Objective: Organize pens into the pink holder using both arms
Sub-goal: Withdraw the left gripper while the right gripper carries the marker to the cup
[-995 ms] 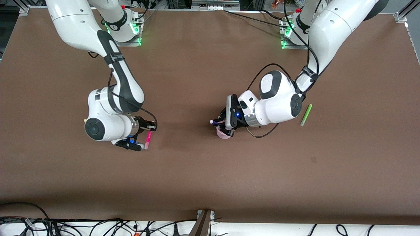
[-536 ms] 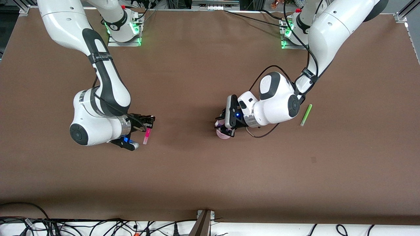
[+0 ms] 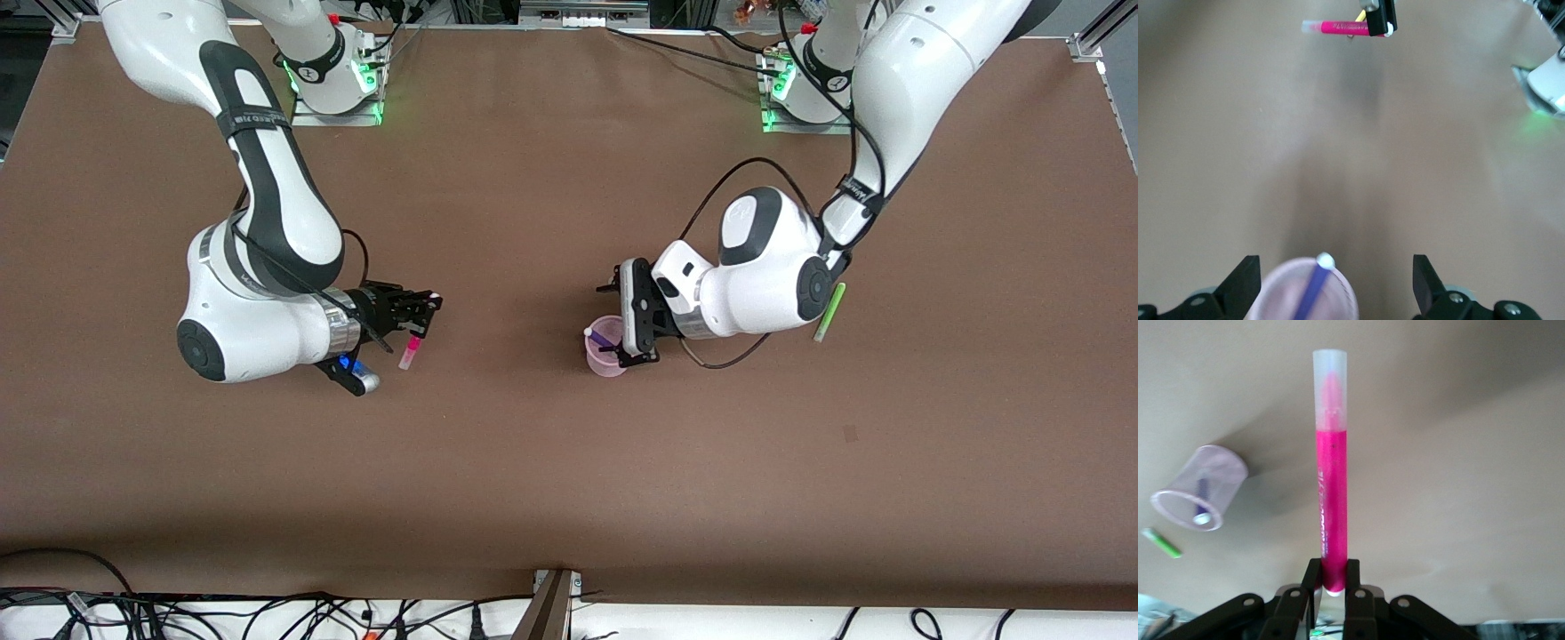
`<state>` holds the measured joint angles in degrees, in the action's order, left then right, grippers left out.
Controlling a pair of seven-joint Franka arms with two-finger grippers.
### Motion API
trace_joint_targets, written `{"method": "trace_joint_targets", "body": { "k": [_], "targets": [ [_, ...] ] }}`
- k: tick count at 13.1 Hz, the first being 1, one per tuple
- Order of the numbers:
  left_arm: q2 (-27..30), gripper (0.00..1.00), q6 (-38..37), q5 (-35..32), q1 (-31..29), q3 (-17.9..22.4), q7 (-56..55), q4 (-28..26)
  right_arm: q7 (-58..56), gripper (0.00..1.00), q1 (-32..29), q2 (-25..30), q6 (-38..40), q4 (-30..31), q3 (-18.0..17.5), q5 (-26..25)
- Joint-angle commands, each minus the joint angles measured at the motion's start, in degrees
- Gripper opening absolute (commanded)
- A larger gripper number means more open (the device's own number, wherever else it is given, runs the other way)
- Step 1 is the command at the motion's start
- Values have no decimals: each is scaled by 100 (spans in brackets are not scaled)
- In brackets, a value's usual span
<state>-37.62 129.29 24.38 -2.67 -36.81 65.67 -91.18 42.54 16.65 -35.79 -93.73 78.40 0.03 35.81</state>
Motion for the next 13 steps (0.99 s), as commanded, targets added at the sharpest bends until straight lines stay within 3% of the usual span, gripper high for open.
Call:
{"method": "trace_joint_targets", "body": {
  "k": [1,5,9,11,13],
  "targets": [
    [552,100,-1015,-336,-181,225,-1121,-32,745,8,233,-51,-22,-167,-21,373],
    [835,100,-2948,-1346,-505,402,-2721,608,1641,8,619,-139,-759,-167,-21,1145],
    [844,100,-4690,-2858,-638,411,-4295,1408,2626,8,1278,-297,-2014,-167,-21,1699],
    [1141,100,-5088,-3402,-700,420,-5733,1471,2952,8,1586,-472,-2788,-289,-21,2217],
    [1336,100,-5150,-3904,-708,420,-6136,1506,3067,8,1841,-665,-3290,-561,-21,2656]
  ]
}}
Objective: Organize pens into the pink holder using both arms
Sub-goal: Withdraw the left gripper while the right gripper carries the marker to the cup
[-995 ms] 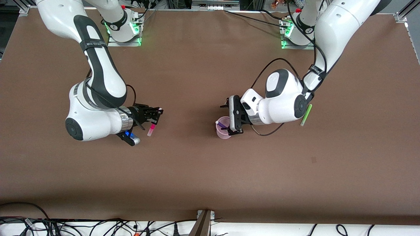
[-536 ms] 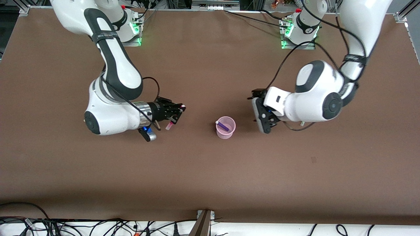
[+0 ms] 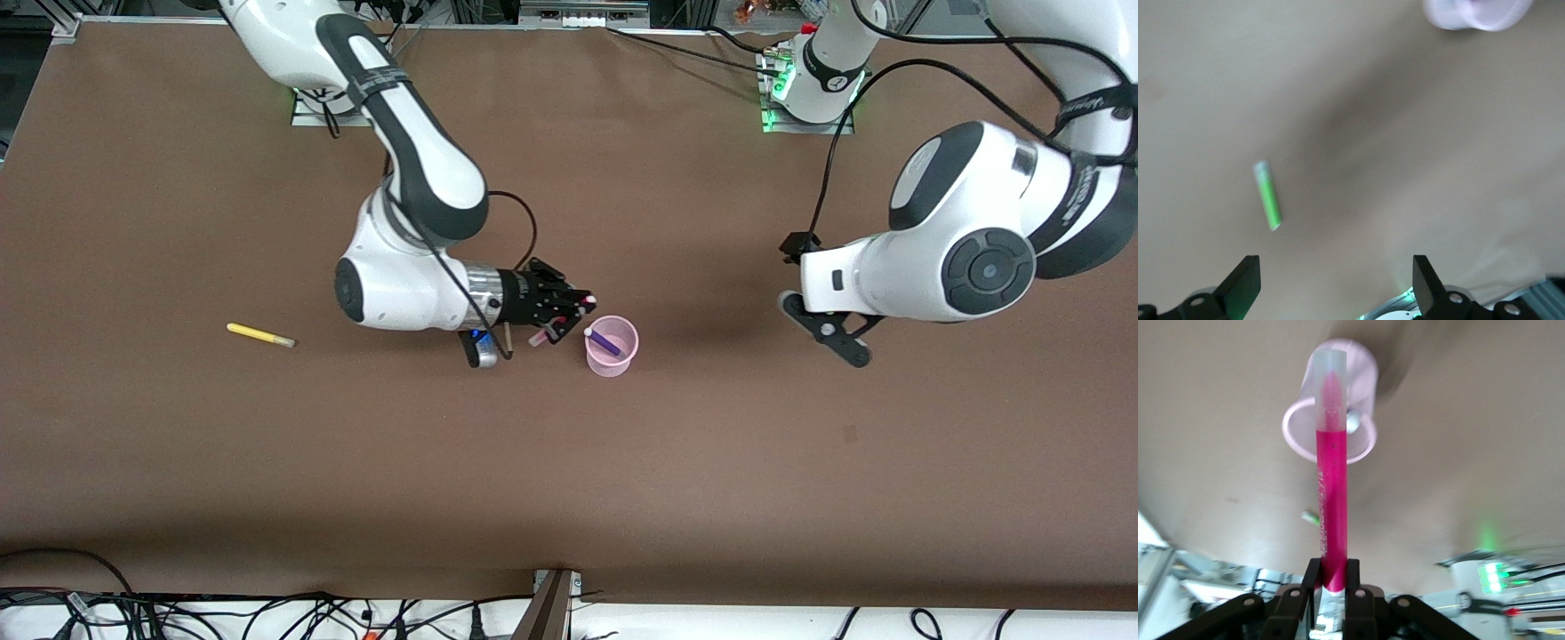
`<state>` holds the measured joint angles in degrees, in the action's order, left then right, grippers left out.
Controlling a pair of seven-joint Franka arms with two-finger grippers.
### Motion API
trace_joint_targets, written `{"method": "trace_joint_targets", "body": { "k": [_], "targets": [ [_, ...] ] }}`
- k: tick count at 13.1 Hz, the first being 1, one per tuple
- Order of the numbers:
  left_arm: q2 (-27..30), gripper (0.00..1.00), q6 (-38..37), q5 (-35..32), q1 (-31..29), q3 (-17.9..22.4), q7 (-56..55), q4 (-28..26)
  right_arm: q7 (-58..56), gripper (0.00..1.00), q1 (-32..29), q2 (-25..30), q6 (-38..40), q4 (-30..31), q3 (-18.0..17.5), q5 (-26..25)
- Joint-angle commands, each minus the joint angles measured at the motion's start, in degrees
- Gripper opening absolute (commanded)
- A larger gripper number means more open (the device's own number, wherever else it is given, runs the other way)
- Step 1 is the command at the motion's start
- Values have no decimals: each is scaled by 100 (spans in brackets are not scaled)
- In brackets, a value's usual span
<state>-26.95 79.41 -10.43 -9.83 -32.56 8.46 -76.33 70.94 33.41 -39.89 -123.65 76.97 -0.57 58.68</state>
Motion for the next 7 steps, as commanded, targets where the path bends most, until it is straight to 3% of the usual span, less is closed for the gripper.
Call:
{"method": "trace_joint_targets", "body": {
  "k": [1,3,7],
  "targets": [
    [434,100,-172,-564,-1,48,-189,117,227,8,227,-387,-483,-594,39,625],
    [935,100,99,-408,60,599,-55,13,201,8,358,-624,-800,-858,39,1178],
    [2296,100,1424,531,657,2216,-230,-1398,-97,8,447,-915,-1126,-877,30,2329]
  ]
}}
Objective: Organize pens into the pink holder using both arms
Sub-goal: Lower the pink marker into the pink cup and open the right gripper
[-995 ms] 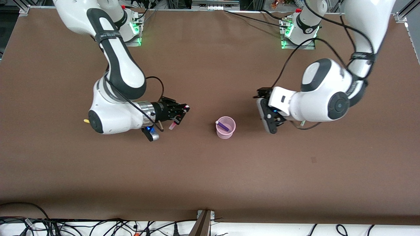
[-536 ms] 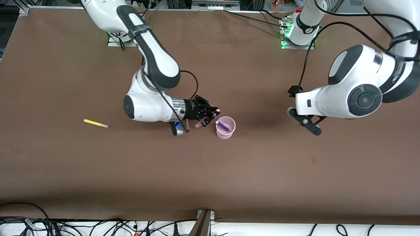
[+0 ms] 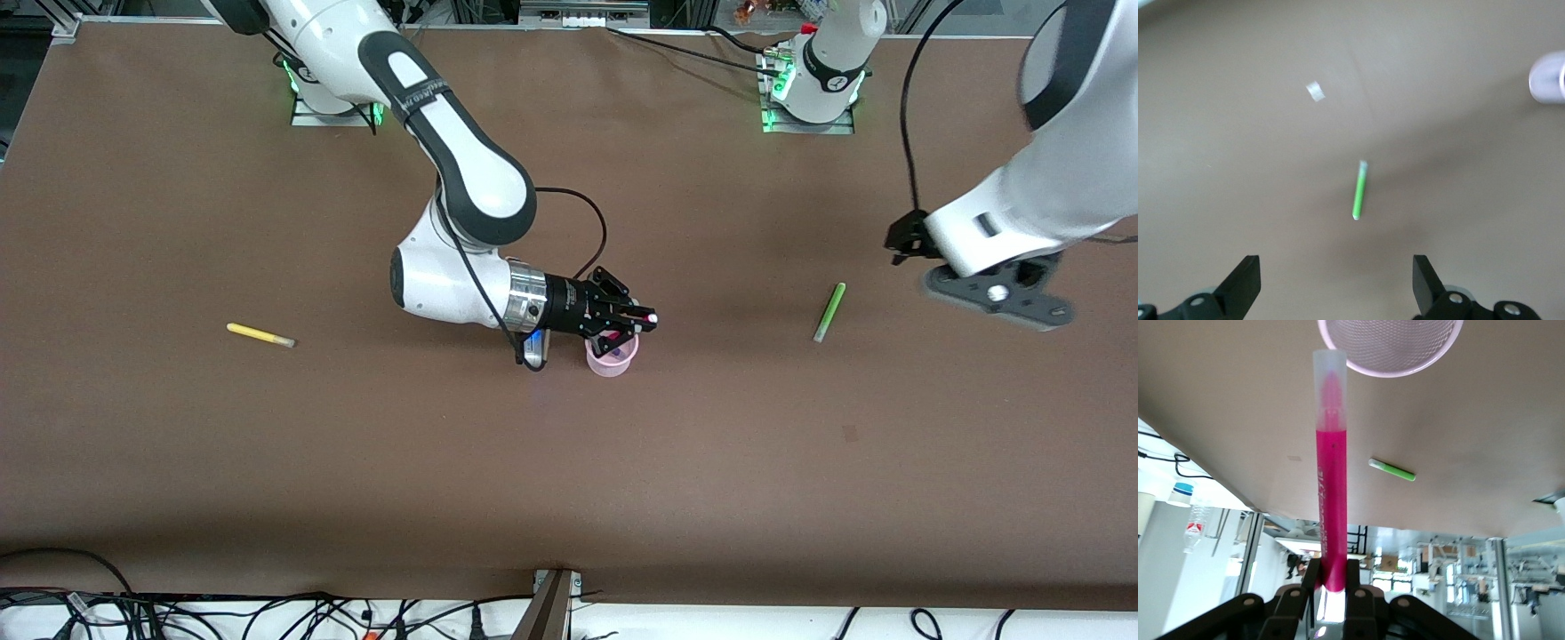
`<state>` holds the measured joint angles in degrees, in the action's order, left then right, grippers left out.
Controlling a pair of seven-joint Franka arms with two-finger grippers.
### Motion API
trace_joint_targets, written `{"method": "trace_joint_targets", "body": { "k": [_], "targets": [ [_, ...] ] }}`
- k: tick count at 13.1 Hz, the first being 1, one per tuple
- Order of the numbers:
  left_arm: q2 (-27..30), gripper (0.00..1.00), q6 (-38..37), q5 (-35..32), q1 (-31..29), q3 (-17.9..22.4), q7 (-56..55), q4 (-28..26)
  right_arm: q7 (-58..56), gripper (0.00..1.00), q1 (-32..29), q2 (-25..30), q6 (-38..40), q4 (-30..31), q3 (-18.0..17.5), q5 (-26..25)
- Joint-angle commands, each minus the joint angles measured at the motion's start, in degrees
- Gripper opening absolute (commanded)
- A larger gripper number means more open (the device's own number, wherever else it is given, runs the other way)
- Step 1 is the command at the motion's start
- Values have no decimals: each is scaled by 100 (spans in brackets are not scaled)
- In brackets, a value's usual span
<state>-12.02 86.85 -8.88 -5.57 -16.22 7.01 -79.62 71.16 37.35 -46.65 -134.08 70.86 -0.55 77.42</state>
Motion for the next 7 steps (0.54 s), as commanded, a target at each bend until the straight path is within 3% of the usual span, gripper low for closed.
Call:
{"method": "trace_joint_targets", "body": {
  "k": [1,3,7],
  "targets": [
    [1128,100,998,500,414,1020,-77,-1430,-181,9,61,-291,-83,-248,38,702],
    [1560,100,1569,615,785,1638,-77,-1871,-234,9,114,-397,-83,-213,38,1081],
    [1659,100,1362,730,724,1666,-209,-1899,-593,9,140,-441,-101,15,29,1292]
  ]
}}
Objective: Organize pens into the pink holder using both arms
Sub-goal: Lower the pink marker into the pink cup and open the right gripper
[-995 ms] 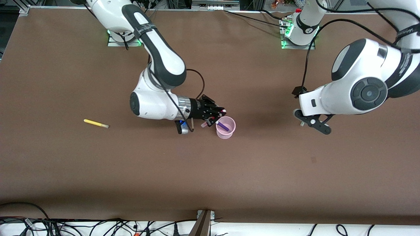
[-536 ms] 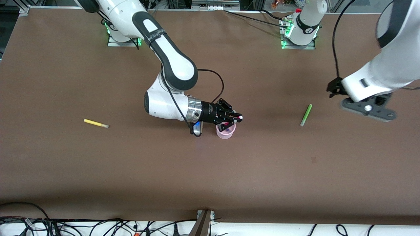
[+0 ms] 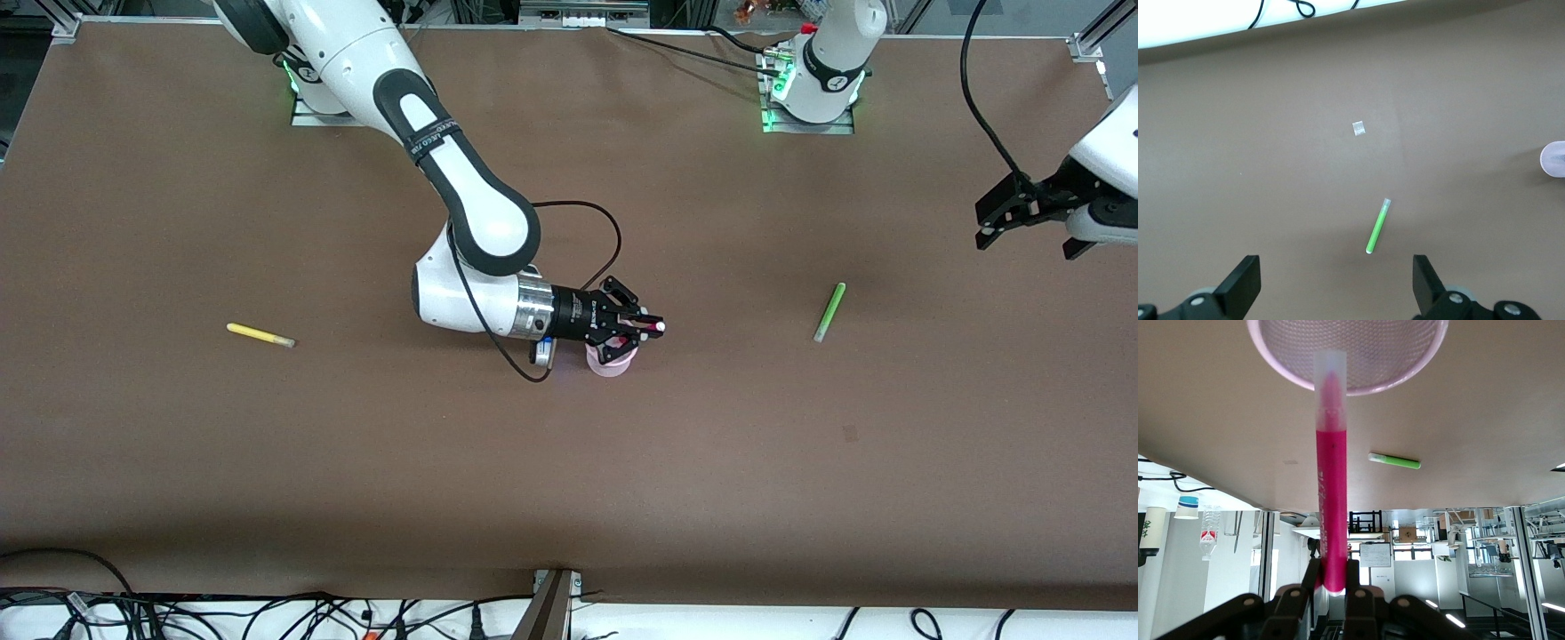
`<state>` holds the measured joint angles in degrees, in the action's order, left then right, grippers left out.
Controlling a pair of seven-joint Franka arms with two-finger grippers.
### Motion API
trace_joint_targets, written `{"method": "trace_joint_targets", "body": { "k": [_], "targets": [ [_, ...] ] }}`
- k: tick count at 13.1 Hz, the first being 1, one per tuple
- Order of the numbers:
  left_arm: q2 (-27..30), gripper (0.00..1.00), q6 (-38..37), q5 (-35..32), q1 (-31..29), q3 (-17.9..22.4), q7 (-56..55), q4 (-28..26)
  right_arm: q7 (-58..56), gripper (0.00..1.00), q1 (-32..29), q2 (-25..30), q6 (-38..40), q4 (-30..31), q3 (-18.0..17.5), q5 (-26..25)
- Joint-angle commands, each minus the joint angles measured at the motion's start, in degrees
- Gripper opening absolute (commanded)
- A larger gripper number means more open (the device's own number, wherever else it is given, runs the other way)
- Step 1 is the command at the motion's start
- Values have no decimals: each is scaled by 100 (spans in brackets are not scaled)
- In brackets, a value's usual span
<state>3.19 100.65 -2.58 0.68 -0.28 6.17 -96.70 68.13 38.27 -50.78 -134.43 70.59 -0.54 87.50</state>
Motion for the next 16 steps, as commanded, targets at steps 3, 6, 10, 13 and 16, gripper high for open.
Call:
{"method": "trace_joint_targets", "body": {
  "k": [3,6,10,13,16],
  "targets": [
    [-37,100,-151,91,73,81,-142,54,-800,9,49,-89,-39,139,28,601],
    [-64,100,-204,56,82,72,-159,73,-985,10,40,-160,-13,139,36,610],
    [-64,100,-292,30,82,63,-151,116,-1266,10,14,-292,5,139,36,619],
    [-73,100,-362,38,82,63,-151,160,-1389,13,14,-301,13,139,36,610],
    [-73,100,-371,38,82,54,-142,161,-1468,30,5,-309,13,139,36,610]
  ]
}}
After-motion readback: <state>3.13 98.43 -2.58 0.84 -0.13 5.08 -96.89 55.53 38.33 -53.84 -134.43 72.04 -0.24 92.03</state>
